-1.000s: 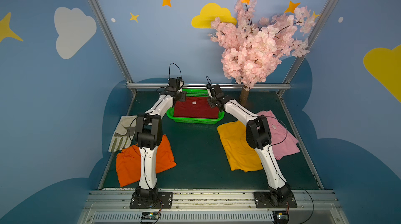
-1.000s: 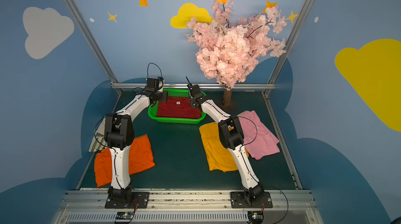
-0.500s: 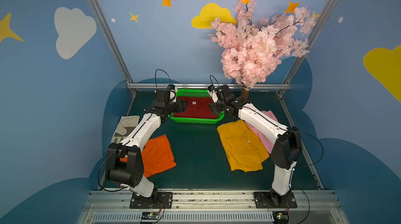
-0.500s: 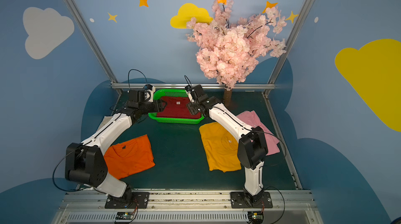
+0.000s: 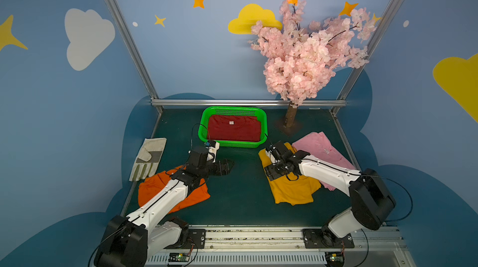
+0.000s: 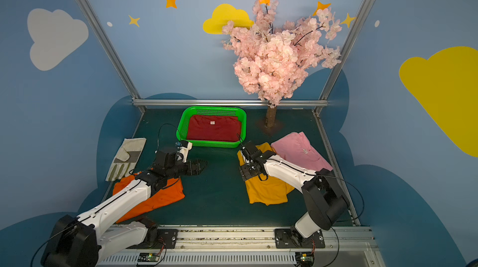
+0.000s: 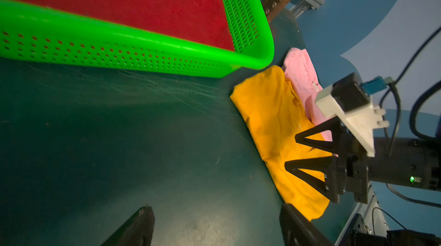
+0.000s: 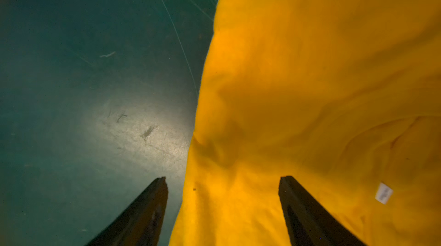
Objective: Put the folded t-shirts into the basket
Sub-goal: Adjust the T-shirt at the center of the board.
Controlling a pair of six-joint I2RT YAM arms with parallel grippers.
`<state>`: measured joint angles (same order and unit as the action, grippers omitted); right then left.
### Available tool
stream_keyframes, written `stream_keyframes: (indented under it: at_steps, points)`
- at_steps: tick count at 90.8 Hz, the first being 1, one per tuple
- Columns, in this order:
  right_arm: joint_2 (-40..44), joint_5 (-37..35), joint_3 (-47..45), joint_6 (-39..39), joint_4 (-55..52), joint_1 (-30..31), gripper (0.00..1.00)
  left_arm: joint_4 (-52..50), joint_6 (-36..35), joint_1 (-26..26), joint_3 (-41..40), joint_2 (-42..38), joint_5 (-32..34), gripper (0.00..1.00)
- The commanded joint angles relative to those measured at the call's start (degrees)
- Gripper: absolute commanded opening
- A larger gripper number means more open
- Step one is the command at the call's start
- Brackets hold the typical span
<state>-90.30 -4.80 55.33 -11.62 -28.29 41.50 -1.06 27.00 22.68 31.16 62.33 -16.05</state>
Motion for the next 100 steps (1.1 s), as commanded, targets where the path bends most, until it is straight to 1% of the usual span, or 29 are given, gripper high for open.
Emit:
stream_keyframes:
  at_steps: [1,15,19,24,28,34,44,51,58,63,71,78,82,90,100]
  points:
    - [-3.9,2.4,0.2,-1.8,6.1,0.4,0.72,2.0,1.0,1.1,-3.0,-1.4,2.2,0.86]
    - [-9.7,2.6,2.1,-0.3,5.5,0.7,0.62,2.4,0.2,1.8,-6.1,-2.1,3.9,0.86]
    - [-11.1,2.4,3.1,0.2,4.7,1.2,0.57,2.3,0.0,1.8,-6.8,-2.3,4.6,0.86]
    - [-12.4,2.3,4.2,1.0,3.1,2.7,0.47,2.3,0.0,1.8,-7.6,-2.6,5.4,0.87]
    - [-13.4,2.1,5.1,2.0,1.8,4.4,0.40,2.6,0.2,1.8,-8.3,-2.9,6.2,0.87]
    - [-14.1,2.6,6.3,4.3,-0.3,7.6,0.32,2.8,0.7,1.7,-9.4,-3.3,7.7,0.87]
    - [-14.2,5.9,7.7,9.0,-3.4,14.4,0.26,-0.3,1.7,1.6,-9.8,-5.0,10.6,0.87]
    - [-13.3,8.8,7.4,11.9,-4.5,18.5,0.26,-2.0,1.0,1.6,-10.1,-6.6,11.1,0.87]
    - [-11.0,10.5,6.2,13.9,-4.8,20.8,0.26,-3.2,0.7,1.6,-10.9,-8.5,11.0,0.87]
    - [-9.4,10.4,5.2,14.7,-4.2,20.6,0.31,-3.2,0.8,1.8,-11.5,-9.9,10.6,0.87]
    - [-6.7,10.3,3.5,14.4,-3.5,17.3,0.42,-2.6,0.8,2.5,-12.2,-11.2,9.5,0.87]
    - [-3.2,13.0,1.7,14.2,-2.7,14.2,0.58,-1.3,-0.1,3.7,-12.1,-10.7,9.4,0.87]
    - [0.3,14.7,0.1,14.1,-1.5,12.9,0.64,-0.5,-1.2,4.9,-11.6,-9.6,10.0,0.87]
    - [7.0,18.6,-4.1,12.1,1.8,9.7,0.73,0.9,-4.4,7.6,-9.7,-5.8,10.4,0.86]
    - [16.4,22.0,-10.1,6.7,5.3,3.6,0.77,2.8,-7.5,11.2,-6.0,0.6,10.0,0.85]
